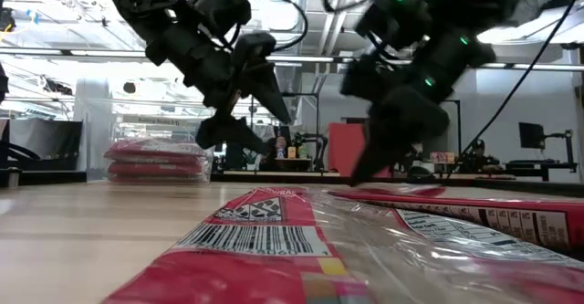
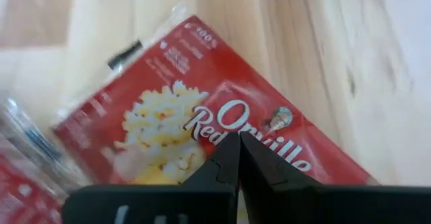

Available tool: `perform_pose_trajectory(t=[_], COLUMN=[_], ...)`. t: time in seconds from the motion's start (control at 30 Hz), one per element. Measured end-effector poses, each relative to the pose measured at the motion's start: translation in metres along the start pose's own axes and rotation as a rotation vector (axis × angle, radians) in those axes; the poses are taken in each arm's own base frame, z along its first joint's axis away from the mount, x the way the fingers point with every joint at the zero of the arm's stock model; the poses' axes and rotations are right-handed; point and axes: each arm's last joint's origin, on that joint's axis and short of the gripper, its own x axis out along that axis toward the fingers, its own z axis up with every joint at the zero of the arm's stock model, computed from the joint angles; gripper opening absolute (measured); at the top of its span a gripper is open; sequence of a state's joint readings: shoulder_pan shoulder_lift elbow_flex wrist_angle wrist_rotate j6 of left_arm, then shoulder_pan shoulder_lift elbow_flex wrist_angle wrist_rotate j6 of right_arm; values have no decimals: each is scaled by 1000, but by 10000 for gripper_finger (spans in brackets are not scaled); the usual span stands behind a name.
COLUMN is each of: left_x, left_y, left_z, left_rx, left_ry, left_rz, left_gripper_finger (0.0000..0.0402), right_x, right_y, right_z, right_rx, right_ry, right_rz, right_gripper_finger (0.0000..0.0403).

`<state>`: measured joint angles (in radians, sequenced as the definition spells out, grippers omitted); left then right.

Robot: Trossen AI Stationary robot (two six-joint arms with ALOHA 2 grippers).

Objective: Sort popcorn bags into baskets
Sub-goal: Put the red popcorn bag into the transparent bin

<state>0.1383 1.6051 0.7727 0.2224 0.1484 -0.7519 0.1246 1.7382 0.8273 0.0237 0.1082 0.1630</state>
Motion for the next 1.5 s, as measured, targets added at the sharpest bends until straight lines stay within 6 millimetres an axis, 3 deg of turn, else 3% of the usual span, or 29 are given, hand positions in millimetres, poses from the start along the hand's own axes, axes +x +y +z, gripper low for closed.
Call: perform_pose_trajectory(t=[0.17, 0.27, 0.43, 0.77, 0.97, 1.2, 1.5], left_x=[0, 0, 2, 40, 55, 59, 59], left_y=[5, 8, 9, 14, 18, 19, 19], left_z=[-4, -7, -8, -28, -38, -43, -45], left_rx=[-58, -64, -67, -156, -171, -177, -179], left_ry=[-10, -9, -28, 21, 63, 91, 129], left_rz=[30, 59, 83, -24, -35, -40, -60], left_gripper_finger=[300, 298, 295, 295, 294, 294, 289], right_x=[-17, -27, -26, -28, -6, 19, 25], right_y=[6, 10, 17, 23, 24, 26, -2], right_z=[14, 12, 4, 5, -4, -2, 8], right_rx=[-82, -49, 35, 67, 56, 27, 97], right_ry=[73, 94, 140, 113, 145, 77, 21], right_rz=[-74, -89, -92, -121, -140, -108, -112], right_gripper_finger=[15, 10, 24, 12, 25, 21, 26])
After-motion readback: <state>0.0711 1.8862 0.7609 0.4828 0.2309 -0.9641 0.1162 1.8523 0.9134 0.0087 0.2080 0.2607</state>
